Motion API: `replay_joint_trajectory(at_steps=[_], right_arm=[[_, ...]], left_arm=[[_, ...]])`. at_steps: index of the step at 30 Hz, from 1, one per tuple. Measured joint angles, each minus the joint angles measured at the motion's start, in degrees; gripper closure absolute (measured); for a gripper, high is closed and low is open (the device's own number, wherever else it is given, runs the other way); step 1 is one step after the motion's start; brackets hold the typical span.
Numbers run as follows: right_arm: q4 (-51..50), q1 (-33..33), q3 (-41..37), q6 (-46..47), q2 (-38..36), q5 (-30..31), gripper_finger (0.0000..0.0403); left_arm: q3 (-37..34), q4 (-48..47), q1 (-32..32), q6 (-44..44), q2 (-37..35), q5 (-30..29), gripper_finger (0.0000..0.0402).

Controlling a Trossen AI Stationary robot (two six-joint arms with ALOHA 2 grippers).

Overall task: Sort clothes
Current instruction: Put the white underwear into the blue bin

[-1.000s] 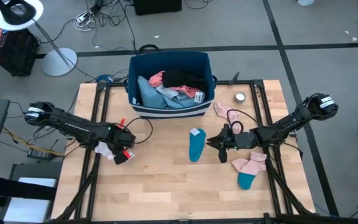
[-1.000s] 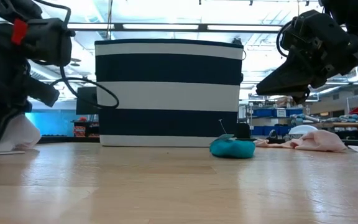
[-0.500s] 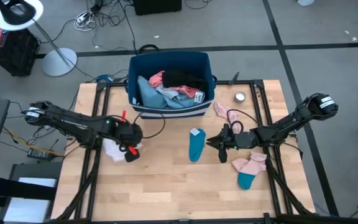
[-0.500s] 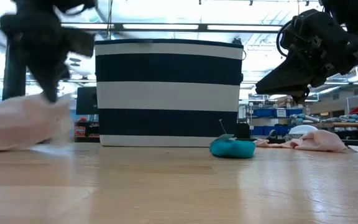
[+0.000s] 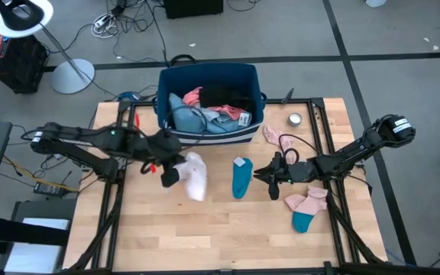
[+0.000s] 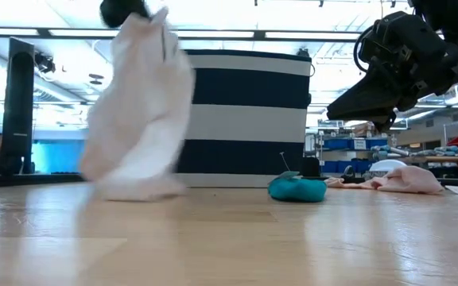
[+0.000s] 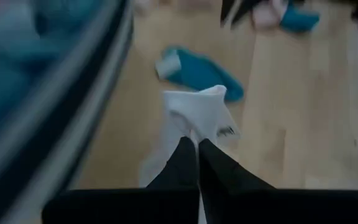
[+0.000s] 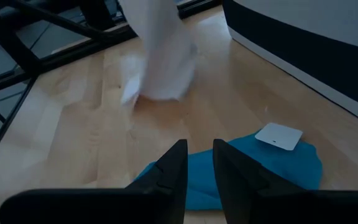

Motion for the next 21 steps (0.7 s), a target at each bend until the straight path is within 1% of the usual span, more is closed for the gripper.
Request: replay_joint_trajectory(at_steps=[3, 6, 9, 13, 16, 21], right_arm=[[0.1, 0.0, 0.0, 0.1, 0.0, 0.0, 0.0325], [0.6, 0.0, 0.0, 0.1, 0.0, 0.0, 0.0325], [1.7, 0.0, 0.0, 0.1, 0.0, 0.0, 0.0325], [1.9, 0.0, 0.0, -0.6, 0.0, 0.0, 0.0325], [1.9, -0.3, 0.0, -1.0, 0.0, 0.0, 0.0325], [2.0, -0.4, 0.0, -1.0, 0.0, 0.1, 0.0325]], left_arm=[[4.0, 1.6, 1.3, 5.0, 0.0, -3.5, 0.0401], [7.7, 5.6, 4.7, 9.2, 0.4, -3.9, 0.0401], [12.4, 8.0, 8.8, 13.2, 2.3, -1.0, 0.0401], [21.1, 8.2, 13.7, 17.2, 7.1, 2.2, 0.0401], [28.5, 8.3, 16.5, 20.4, 11.5, 3.6, 0.0401], [41.4, 8.1, 20.3, 25.1, 18.5, 4.2, 0.0401]])
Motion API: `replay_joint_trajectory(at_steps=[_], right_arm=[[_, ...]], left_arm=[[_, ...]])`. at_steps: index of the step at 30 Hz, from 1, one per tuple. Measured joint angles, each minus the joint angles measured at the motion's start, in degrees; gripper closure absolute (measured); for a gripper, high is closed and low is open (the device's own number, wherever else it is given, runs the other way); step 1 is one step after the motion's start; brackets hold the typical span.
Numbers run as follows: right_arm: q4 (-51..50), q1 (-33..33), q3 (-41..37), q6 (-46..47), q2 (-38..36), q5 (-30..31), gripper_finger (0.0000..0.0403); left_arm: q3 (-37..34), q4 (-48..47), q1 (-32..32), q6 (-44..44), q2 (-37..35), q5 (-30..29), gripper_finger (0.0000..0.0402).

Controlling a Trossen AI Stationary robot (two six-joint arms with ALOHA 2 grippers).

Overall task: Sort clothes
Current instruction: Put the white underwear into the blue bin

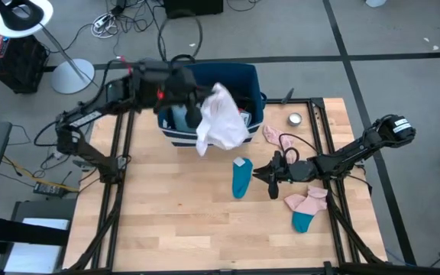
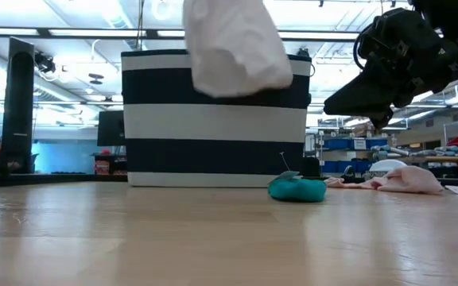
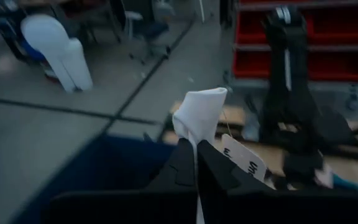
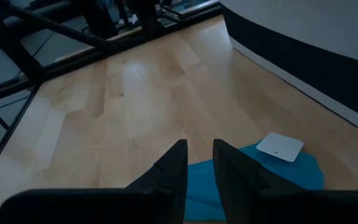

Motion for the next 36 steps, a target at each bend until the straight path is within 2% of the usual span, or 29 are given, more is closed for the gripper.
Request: replay_joint_trajectory(at_steps=[7, 12, 16, 19, 22, 25, 28, 30, 34, 36], right_arm=[[-0.2, 0.0, 0.0, -0.4, 0.0, 0.0, 0.0325], [-0.2, 0.0, 0.0, -0.6, 0.0, 0.0, 0.0325], [-0.3, 0.0, 0.0, -0.6, 0.0, 0.0, 0.0325], [-0.3, 0.0, 0.0, -0.8, 0.0, 0.0, 0.0325], [-0.3, 0.0, 0.0, -0.9, 0.0, 0.0, 0.0325], [-0.3, 0.0, 0.0, -0.9, 0.0, 0.0, 0.0325], [-0.3, 0.0, 0.0, -0.9, 0.0, 0.0, 0.0325], [-0.3, -0.1, 0.0, -0.9, 0.0, -0.1, 0.0325], [-0.3, -0.1, 0.0, -0.5, 0.0, -0.1, 0.0325], [-0.3, -0.1, 0.0, -0.4, 0.0, -0.1, 0.0325]], left_arm=[[14.8, 0.1, 3.5, 3.2, 5.8, -1.5, 0.0401], [19.8, -0.5, 4.8, 4.9, 6.2, -3.8, 0.0401], [23.1, -8.5, 4.9, 4.9, 6.3, -3.8, 0.0401], [22.8, -14.7, 4.8, 4.6, 5.8, -3.9, 0.0401], [22.7, -20.5, 4.8, 4.0, 5.8, -7.9, 0.0401], [22.8, -23.3, 4.8, 2.0, 6.6, -10.9, 0.0401], [22.8, -25.8, 4.9, 1.6, 8.5, -11.0, 0.0401], [22.8, -27.4, 4.9, 1.4, 10.7, -9.4, 0.0401], [22.7, -26.7, 4.8, 1.0, 15.5, -2.0, 0.04], [22.7, -26.4, 4.8, 1.0, 17.8, -1.0, 0.04]])
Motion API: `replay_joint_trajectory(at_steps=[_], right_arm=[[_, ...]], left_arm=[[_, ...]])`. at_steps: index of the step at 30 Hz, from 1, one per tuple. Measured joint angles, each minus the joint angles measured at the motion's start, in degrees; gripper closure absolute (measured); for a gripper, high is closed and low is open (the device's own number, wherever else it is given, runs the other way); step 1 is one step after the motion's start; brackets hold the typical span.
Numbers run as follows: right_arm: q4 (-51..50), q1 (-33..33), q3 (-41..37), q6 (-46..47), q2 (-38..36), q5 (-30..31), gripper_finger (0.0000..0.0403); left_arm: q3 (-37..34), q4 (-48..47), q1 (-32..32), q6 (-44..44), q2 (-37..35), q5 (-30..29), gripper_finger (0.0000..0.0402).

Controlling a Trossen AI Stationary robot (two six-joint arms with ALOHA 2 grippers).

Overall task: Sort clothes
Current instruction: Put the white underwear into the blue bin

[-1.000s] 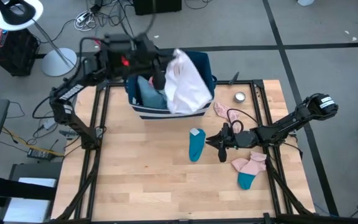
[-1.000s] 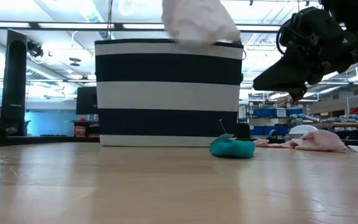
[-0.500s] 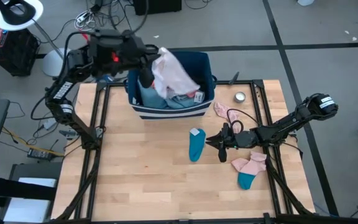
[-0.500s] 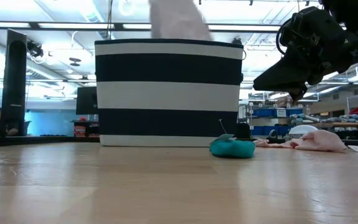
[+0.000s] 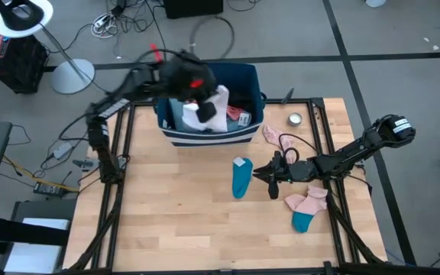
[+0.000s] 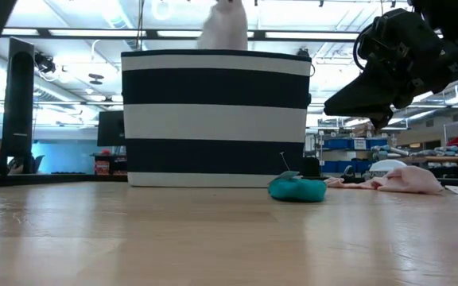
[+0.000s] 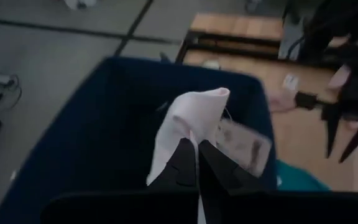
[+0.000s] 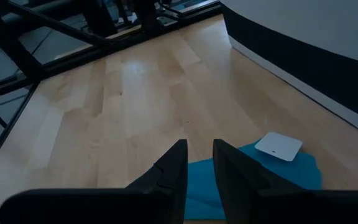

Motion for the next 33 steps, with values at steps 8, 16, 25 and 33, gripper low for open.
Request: replay_joint_trajectory(at_steps=[8, 16, 25, 33], right_arm=[[-0.1, 0.0, 0.0, 0.1, 0.0, -1.7, 0.0325], [-0.4, 0.7, 0.0, 1.6, 0.0, -3.0, 0.0325], [-0.4, 1.3, 0.0, 2.1, 0.0, -3.1, 0.0325], [-0.4, 1.3, 0.0, 2.1, 0.0, -3.1, 0.0325]], left_arm=[[0.0, 0.4, 1.5, -0.9, 5.7, -1.1, 0.0399], [-10.4, 8.8, 2.3, -1.4, 4.3, -0.8, 0.0399], [-31.4, 22.3, 3.9, -2.6, -0.6, 0.5, 0.0399], [-50.8, 38.5, 7.1, -7.3, -6.1, 4.3, 0.0399]])
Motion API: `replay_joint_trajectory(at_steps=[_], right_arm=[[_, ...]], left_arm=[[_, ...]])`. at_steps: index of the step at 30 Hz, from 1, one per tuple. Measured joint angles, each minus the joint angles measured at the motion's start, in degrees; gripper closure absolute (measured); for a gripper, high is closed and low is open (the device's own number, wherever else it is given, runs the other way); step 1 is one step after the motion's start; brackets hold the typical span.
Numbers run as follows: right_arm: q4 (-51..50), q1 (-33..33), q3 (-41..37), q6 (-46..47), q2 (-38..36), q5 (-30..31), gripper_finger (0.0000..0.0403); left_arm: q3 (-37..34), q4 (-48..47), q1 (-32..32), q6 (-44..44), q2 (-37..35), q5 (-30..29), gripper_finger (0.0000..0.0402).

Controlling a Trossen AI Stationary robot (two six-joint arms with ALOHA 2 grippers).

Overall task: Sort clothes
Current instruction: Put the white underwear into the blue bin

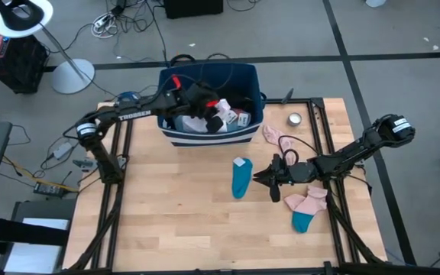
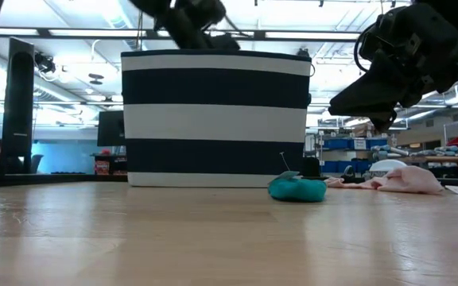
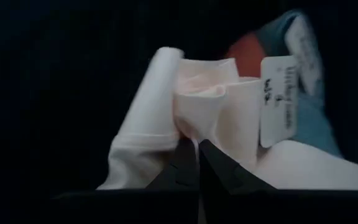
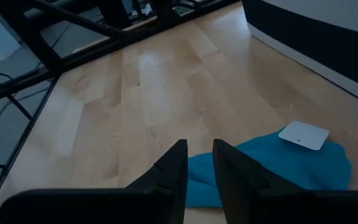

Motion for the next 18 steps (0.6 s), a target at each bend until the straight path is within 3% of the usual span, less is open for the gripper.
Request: replay_joint_trajectory(at_steps=[9, 13, 18], right_arm=[[0.0, 0.0, 0.0, 0.0, 0.0, 0.0, 0.0325], [0.0, 0.0, 0.0, 0.0, 0.0, 0.1, 0.0325], [0.0, 0.0, 0.0, 0.0, 0.0, 0.1, 0.0325]], left_arm=[[-15.9, 18.4, 3.7, -12.8, -0.9, 0.4, 0.0398], [-20.2, 22.5, 4.1, -16.5, -0.9, -3.2, 0.0398], [-23.5, 26.8, 4.3, -16.5, -0.8, -2.8, 0.0394]])
